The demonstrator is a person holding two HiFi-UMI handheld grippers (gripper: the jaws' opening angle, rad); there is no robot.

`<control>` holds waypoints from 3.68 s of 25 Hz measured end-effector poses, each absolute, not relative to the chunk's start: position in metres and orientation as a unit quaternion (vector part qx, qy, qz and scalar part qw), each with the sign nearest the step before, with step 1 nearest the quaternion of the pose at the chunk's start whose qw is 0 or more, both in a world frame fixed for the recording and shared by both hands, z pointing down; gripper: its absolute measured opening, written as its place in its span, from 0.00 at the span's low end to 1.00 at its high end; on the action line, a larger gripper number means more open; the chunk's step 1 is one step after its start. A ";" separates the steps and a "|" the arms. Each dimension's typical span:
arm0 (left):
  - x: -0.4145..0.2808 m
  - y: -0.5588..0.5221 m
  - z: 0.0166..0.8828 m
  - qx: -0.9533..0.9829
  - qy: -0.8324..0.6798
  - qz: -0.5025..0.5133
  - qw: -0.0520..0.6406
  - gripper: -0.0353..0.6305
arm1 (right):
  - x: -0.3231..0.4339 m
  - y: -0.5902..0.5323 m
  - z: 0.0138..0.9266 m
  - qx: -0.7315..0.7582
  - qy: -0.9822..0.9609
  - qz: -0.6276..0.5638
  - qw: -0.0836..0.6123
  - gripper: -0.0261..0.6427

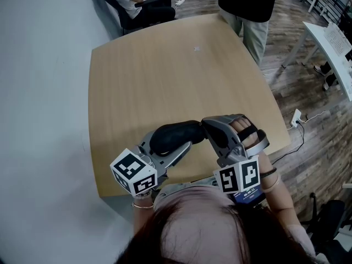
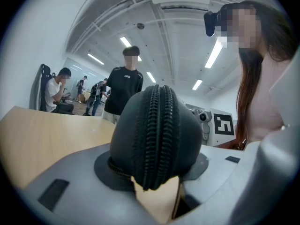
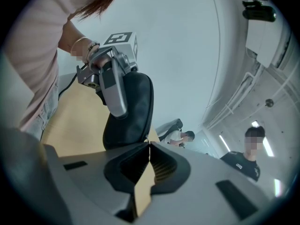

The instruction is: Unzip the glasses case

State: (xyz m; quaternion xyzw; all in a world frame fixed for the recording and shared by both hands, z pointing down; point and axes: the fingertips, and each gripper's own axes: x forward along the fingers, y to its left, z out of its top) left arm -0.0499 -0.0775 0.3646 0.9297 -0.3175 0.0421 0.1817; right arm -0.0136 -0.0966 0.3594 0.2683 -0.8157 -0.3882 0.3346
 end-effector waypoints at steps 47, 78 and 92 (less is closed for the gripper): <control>-0.040 -0.076 0.393 0.922 -0.322 0.109 0.188 0.37 | -0.025 -0.089 0.366 0.249 -0.823 -0.385 0.336 0.06; -0.033 -0.074 0.414 0.915 -0.314 0.164 0.194 0.37 | -0.036 -0.081 0.365 0.234 -0.832 -0.384 0.325 0.06; -0.032 -0.072 0.425 0.910 -0.313 0.181 0.201 0.37 | -0.038 -0.078 0.370 0.227 -0.833 -0.384 0.328 0.06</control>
